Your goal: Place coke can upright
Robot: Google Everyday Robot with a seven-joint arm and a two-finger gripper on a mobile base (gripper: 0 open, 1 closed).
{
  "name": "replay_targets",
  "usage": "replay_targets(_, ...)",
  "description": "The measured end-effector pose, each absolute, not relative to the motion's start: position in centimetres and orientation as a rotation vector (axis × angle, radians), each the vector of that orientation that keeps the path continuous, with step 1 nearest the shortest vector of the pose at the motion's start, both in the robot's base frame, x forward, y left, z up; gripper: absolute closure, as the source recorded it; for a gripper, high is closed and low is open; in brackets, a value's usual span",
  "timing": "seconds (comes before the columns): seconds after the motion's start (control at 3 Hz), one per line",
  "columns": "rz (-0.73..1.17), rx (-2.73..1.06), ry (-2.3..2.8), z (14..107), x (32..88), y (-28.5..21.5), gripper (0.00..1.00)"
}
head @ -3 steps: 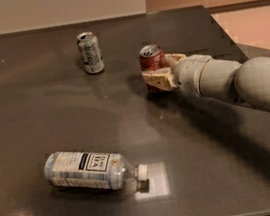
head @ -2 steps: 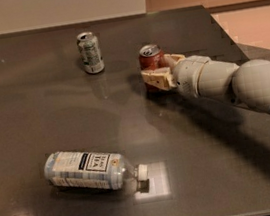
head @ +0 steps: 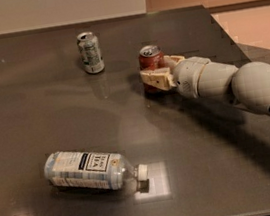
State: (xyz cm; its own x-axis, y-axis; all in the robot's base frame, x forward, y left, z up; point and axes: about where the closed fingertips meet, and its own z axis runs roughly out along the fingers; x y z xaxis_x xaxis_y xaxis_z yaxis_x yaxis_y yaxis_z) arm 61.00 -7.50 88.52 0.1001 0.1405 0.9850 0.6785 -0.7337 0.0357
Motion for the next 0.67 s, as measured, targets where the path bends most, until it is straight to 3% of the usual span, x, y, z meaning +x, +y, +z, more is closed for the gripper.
replay_targets(0.33,-1.647,-1.950,-0.772,88.18,60.94,-7.59,0.13)
replay_targets(0.67,-1.644,-1.948,-0.772,88.23,60.93,-7.39,0.00)
